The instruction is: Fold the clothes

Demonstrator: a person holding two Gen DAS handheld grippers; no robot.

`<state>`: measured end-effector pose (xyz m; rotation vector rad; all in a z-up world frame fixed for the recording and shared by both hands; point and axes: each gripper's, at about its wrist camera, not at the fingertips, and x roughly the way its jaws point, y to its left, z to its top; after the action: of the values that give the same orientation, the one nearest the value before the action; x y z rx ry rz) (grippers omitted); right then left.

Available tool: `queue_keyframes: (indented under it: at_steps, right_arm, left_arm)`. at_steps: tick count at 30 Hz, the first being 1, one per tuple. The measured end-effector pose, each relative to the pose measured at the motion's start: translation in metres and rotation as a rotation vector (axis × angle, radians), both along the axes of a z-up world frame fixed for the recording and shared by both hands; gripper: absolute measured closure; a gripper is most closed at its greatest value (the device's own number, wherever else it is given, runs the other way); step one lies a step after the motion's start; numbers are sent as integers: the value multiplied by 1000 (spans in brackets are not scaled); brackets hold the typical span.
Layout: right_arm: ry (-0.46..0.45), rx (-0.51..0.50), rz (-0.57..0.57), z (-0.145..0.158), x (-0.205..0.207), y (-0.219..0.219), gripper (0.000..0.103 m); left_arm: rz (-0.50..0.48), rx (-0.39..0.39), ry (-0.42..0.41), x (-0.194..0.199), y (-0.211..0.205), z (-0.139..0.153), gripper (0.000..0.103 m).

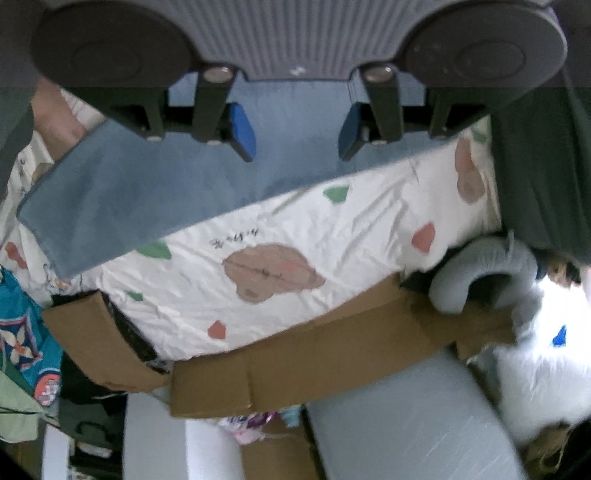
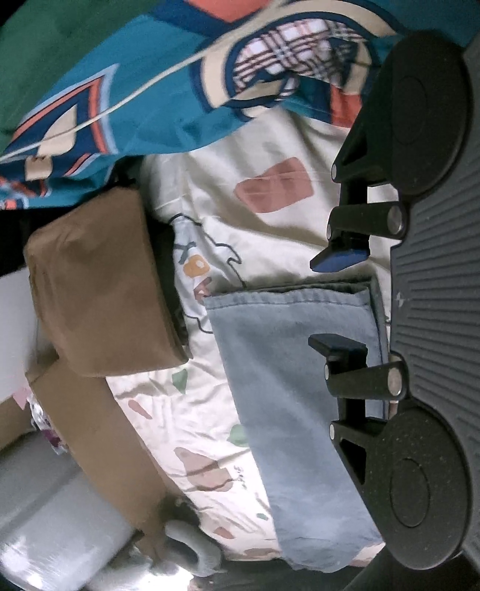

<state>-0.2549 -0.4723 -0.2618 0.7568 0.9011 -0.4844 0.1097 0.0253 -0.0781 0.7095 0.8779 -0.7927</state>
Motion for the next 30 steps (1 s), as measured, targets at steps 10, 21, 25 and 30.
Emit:
queue_keyframes:
  at_steps: [10,21,25,30]
  right_arm:
    - [22,57,-35,-20,2,8,59]
    - [-20,207,-68,-72,5,26,59]
    - [-34,275,-111,-97,5,34,59]
    - [-84,351,-187,-118,-3,38,59]
  left_arm:
    - [134,-23,47,0,33,-34,50]
    - [185,31,129,-4,46,-97,50]
    - [212,55,153,-2,51,-115,51]
    - [254,49,166,-2,56,-129,51]
